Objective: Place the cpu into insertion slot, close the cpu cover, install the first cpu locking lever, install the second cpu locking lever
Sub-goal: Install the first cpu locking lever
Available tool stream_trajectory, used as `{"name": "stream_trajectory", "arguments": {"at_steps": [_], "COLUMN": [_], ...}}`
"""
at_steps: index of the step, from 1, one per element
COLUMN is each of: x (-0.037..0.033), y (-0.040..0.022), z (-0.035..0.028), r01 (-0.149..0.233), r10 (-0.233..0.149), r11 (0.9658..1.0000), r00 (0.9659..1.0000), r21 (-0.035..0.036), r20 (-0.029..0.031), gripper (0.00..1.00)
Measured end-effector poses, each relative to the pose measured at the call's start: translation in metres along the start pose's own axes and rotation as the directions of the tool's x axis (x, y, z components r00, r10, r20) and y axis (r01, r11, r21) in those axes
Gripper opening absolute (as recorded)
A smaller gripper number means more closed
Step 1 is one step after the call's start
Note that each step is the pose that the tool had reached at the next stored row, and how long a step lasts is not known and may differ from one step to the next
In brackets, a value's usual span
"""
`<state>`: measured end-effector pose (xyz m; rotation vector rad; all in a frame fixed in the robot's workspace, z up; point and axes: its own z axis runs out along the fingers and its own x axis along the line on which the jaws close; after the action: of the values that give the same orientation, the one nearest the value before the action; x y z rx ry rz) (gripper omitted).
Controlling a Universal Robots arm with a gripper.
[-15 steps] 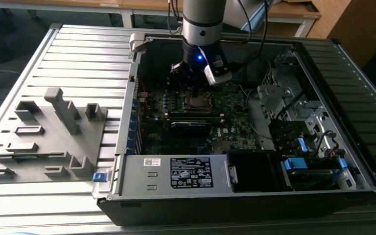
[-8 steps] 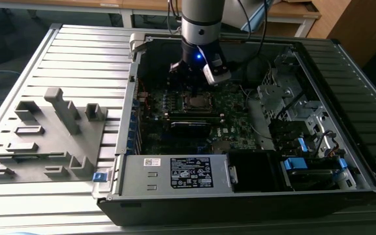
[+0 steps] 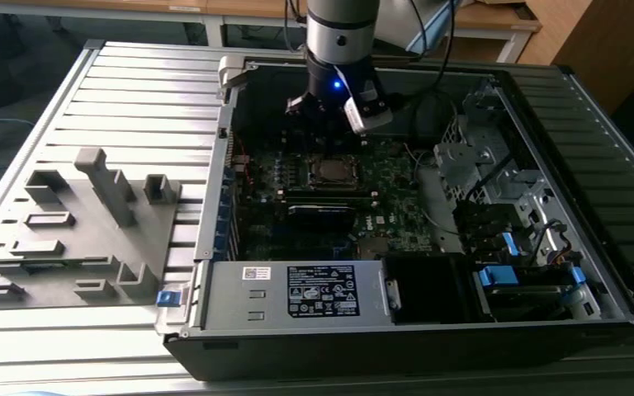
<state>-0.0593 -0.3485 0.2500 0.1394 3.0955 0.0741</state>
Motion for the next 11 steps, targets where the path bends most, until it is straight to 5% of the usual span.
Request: {"name": "stream_trajectory", "arguments": {"at_steps": [6, 11], "x": [-0.0005, -0.0005], "y": [0.0006, 0.0006], "z": [-0.0112, -0.0122], "r01": [0.0, 0.0], "r10": [0.0, 0.0], "r11": [1.0, 1.0], "r00": [1.0, 1.0], "r21": [-0.0001, -0.0002], "r20": [0.0, 0.0001], "gripper": [0.11, 0.11]}}
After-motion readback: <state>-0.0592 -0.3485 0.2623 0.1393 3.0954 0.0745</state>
